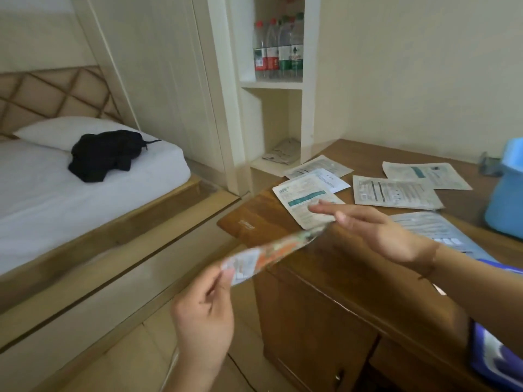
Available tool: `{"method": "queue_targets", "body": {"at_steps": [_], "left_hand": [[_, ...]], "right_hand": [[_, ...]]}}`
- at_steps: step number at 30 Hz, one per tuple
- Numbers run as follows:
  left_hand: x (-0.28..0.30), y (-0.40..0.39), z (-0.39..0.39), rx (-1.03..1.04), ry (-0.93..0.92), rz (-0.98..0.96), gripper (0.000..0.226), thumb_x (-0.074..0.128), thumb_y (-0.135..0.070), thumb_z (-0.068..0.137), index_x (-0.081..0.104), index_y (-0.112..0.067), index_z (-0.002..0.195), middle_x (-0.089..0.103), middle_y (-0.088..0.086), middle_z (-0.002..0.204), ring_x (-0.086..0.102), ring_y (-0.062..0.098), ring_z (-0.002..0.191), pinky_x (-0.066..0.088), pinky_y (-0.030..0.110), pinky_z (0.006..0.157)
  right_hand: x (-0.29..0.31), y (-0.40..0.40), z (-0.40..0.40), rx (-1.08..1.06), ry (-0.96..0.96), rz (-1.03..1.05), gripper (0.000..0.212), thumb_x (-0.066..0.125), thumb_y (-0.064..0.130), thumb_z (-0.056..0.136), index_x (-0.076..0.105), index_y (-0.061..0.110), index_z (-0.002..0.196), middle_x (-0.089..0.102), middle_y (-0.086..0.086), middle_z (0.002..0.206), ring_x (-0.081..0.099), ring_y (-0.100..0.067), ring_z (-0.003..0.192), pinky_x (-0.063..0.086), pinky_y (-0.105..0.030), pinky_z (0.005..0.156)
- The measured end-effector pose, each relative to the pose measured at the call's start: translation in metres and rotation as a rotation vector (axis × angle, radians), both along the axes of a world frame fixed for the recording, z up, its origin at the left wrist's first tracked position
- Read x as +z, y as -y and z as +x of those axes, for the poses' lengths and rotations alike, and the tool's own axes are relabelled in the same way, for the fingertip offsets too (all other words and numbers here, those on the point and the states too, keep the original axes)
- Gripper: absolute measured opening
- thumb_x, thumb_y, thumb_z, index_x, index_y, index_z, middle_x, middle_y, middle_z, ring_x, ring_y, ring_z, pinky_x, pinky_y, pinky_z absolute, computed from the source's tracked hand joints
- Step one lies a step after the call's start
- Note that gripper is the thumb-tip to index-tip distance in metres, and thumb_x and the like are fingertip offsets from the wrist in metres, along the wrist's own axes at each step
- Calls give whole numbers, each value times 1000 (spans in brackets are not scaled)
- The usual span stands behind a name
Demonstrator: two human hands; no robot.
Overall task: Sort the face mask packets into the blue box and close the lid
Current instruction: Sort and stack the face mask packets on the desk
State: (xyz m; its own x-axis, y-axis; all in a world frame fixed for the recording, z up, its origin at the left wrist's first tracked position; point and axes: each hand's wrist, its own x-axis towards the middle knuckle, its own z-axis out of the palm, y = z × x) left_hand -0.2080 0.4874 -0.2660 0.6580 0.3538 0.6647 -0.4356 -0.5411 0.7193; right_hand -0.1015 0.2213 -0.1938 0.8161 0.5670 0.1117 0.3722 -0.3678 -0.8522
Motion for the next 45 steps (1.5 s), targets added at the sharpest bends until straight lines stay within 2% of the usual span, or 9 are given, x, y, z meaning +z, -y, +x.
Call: {"method": "queue_targets", "body": {"at_steps": [3, 6, 11, 18, 24, 28, 35, 41, 45], "left_hand": [[24, 3, 4, -93, -210, -661, 18, 58, -9, 95, 72, -21, 95, 77, -5, 88, 74, 12, 78, 60, 27, 61], [28, 6, 6, -243, -370, -1078, 17, 58, -11, 94, 66, -10, 109, 77, 9, 97, 75, 20, 85, 60, 29, 58], [20, 18, -6, -368, -538, -1153, 24, 62, -7, 84, 67, -7, 108, 75, 16, 100, 75, 22, 82, 58, 27, 55], [27, 41, -14, -654, -766, -1099, 46, 64, -9, 77, 60, -4, 123, 71, 24, 103, 72, 24, 73, 58, 26, 50], [57, 117, -19, -955, -844, -699, 43, 71, -13, 79, 62, -6, 120, 72, 21, 105, 72, 25, 75, 59, 25, 57], [83, 187, -28, -1133, -868, -523, 73, 93, -32, 58, 61, -27, 124, 73, 21, 102, 72, 26, 74, 59, 26, 58], [100, 326, -61, -1261, -730, 23, 68, 73, -8, 83, 42, -43, 132, 70, 9, 67, 69, 23, 59, 52, 25, 54], [87, 391, -85, -1245, -450, 567, 26, 73, -29, 87, 67, -35, 112, 70, -6, 74, 61, 3, 68, 46, 16, 69], [78, 405, -99, -1246, -342, 758, 24, 68, -38, 89, 69, -30, 112, 66, -8, 82, 57, 4, 80, 43, 13, 72]], "right_hand": [[13, -12, -15, 157, -204, 85, 64, 63, 61, 81, 58, 18, 128, 63, 3, 130, 57, -13, 123, 45, -29, 104], [10, -29, -17, 78, -152, 25, 27, 70, 21, 87, 65, 5, 108, 72, -9, 110, 67, -24, 105, 51, -46, 97], [21, -35, -22, -171, -443, 287, 24, 54, 16, 98, 60, -3, 111, 72, -22, 98, 67, -30, 78, 57, -40, 68], [28, -10, -37, -382, -479, 285, 25, 48, 22, 101, 60, 5, 114, 74, -14, 97, 71, -34, 93, 57, -54, 84], [33, 56, -93, -562, -398, 402, 24, 57, 7, 95, 61, 15, 118, 74, -10, 99, 73, -20, 80, 55, -31, 59], [40, 145, -149, -753, -270, 466, 25, 58, 2, 93, 60, 7, 117, 72, -12, 90, 67, -19, 70, 52, -28, 50], [26, 274, -259, -1067, -246, 565, 26, 59, 0, 91, 64, 12, 114, 73, -18, 93, 67, -23, 72, 57, -30, 57], [13, 337, -308, -1158, -349, 559, 30, 57, 0, 93, 61, 11, 120, 73, -19, 100, 70, -28, 85, 61, -36, 67], [2, 351, -320, -1181, -404, 575, 30, 55, -5, 91, 62, 14, 113, 75, -17, 89, 72, -24, 77, 60, -30, 62]]}}
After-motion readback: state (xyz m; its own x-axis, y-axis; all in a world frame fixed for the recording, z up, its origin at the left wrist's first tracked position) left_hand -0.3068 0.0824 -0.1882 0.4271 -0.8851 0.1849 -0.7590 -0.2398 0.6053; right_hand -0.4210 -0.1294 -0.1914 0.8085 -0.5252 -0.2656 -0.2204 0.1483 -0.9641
